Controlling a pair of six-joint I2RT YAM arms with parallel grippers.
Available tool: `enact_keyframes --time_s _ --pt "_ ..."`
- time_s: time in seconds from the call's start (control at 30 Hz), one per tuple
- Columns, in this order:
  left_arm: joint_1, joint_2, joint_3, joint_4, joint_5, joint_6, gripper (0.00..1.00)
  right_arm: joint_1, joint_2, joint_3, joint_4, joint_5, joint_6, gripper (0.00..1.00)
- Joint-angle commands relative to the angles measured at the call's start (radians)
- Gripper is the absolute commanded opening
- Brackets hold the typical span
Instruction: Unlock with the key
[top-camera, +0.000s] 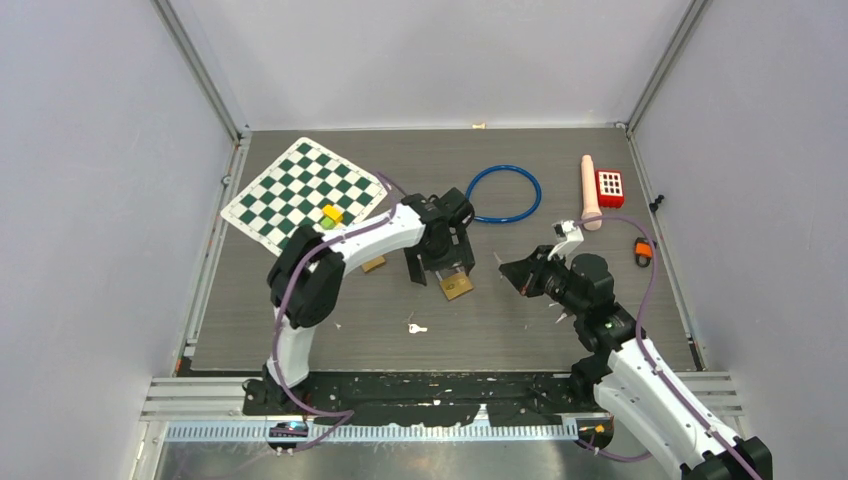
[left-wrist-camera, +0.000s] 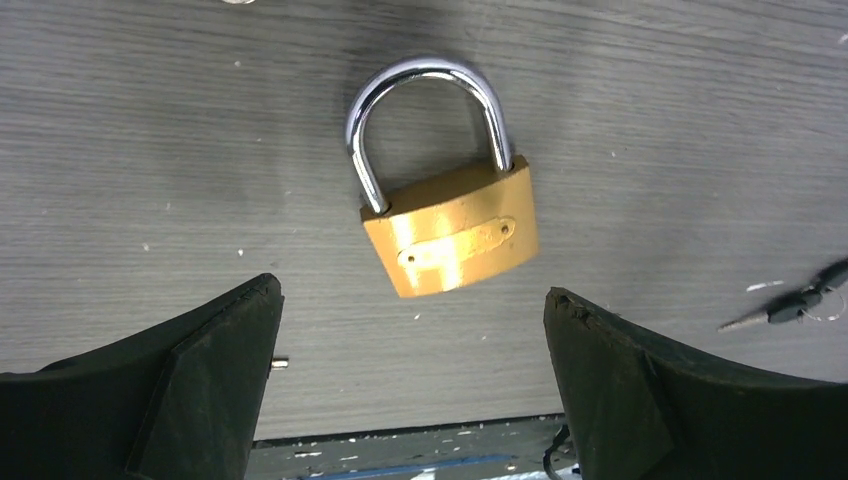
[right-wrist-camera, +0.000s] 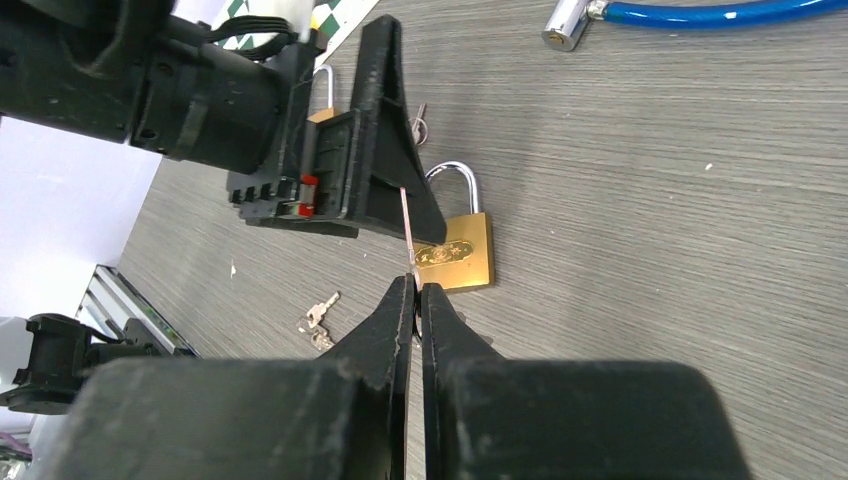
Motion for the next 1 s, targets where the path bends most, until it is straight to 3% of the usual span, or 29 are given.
enact_keyframes --time_s 0.0,0.47,0.73,0.97 --pt "-0.015 0.066 0.106 -0.042 -0.010 -0.029 0.99 -0.003 -0.021 -0.008 0.012 0.027 -0.021 0.05" --pt "-0.032 0.221 0.179 -0.042 -0.045 -0.042 0.96 -0.003 -0.012 -0.011 0.012 0.018 -0.011 0.05" --pt "-0.028 0.229 0.139 -0.060 -0.086 -0.070 0.82 -0.003 -0.007 -0.013 0.011 0.002 -0.012 0.05" --pt "-0.024 0.273 0.231 -0.234 -0.146 -0.069 0.80 -0.003 0.007 -0.015 0.021 -0.014 -0.013 0.05"
